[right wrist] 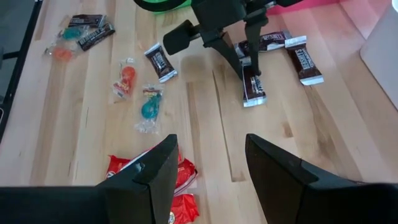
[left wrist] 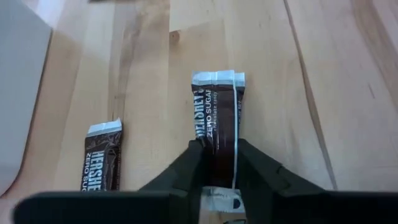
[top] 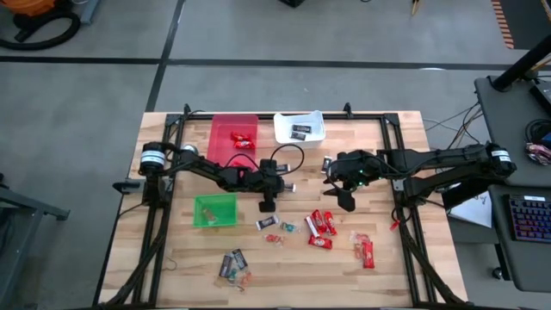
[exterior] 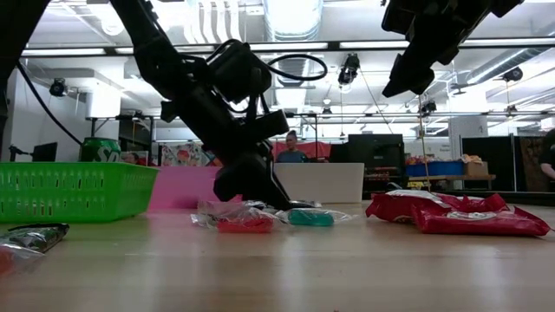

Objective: Organize candy in baskets
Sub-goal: Put the brown chocolate into the white bin

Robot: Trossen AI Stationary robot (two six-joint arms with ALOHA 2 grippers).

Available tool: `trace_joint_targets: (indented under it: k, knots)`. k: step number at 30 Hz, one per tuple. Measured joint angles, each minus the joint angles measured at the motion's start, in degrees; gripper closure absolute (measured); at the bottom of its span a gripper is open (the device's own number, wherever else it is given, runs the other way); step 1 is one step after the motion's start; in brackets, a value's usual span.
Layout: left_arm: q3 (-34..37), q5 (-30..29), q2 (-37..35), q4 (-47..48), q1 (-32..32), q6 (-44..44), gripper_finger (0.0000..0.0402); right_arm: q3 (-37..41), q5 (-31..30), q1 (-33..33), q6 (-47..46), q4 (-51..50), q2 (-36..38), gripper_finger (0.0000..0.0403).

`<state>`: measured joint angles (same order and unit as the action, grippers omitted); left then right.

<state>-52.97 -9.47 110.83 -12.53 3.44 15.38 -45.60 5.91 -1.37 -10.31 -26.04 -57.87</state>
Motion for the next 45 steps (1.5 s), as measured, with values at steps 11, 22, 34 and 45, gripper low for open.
trace_joint_targets:
  k: [11,22,34,45]
  knots:
    - [0.3,5.2,-1.5,-0.4,-0.3,0.2,0.0401,2.2,0.0,0.0,0.0,4.3,-0.1,0.0225]
    - [0.3,14.6,-5.7,-3.5,-0.3,-0.9,0.0401,9.7,0.0,0.0,0.5,20.5,-0.2,0.0225]
    - [0.2,31.2,-11.1,-11.9,-0.5,-3.6,0.0401,19.9,0.5,0.3,5.6,47.1,-1.0,0.0225]
    - [0.3,36.0,-11.7,-16.4,-0.7,-7.8,0.0401,18.4,0.7,5.1,15.2,56.7,-9.4,0.0225]
